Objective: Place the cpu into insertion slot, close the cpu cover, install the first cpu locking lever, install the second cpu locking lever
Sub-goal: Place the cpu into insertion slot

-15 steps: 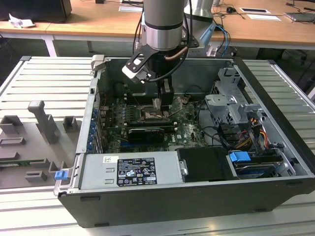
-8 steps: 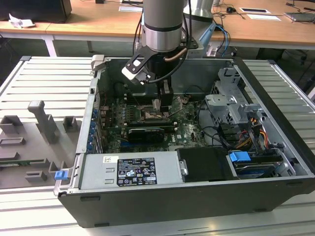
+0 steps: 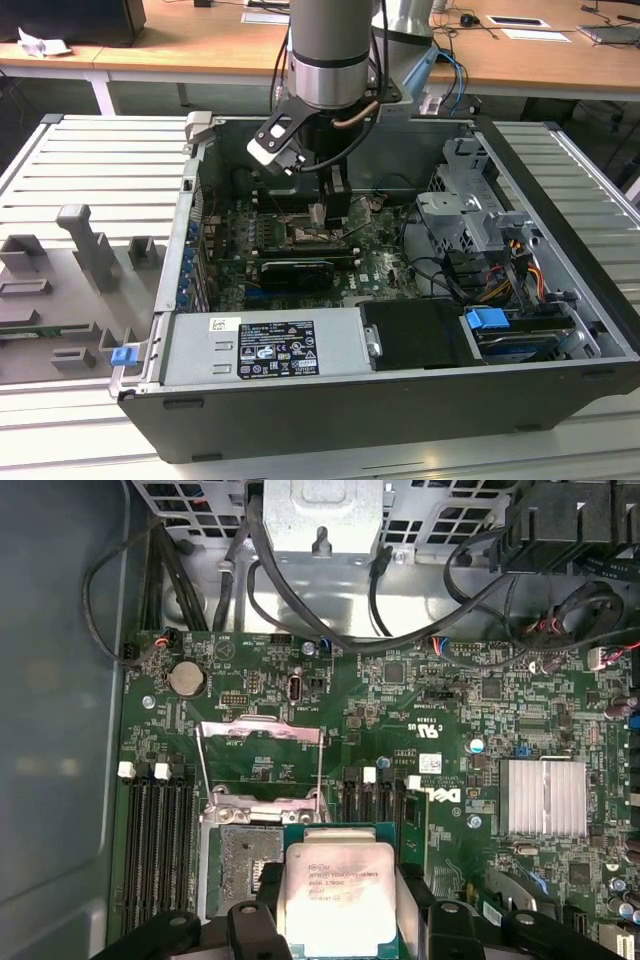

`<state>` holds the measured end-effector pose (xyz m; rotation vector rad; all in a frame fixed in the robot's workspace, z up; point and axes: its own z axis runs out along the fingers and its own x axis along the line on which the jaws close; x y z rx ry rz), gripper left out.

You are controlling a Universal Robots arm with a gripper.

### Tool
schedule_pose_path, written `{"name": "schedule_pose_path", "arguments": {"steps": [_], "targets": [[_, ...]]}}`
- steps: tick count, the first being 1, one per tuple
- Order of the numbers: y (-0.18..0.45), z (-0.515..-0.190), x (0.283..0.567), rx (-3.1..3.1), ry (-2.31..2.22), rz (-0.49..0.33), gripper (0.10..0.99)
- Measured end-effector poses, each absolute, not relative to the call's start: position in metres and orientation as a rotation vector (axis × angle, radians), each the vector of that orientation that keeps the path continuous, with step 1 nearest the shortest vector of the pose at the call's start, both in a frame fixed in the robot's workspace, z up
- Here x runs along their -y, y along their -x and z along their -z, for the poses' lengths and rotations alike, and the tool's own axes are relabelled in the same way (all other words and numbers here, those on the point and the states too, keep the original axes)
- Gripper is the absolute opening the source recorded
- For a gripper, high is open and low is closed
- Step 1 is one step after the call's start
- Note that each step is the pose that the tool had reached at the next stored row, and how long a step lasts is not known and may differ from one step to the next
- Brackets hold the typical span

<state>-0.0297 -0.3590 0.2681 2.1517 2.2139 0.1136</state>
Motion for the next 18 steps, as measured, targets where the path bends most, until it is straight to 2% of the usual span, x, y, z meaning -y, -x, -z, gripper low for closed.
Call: {"name": "schedule_pose_path", "arguments": {"steps": [18], "targets": [[0.035, -0.249, 0.340, -2.188, -2.177, -0.113, 0.525]]}}
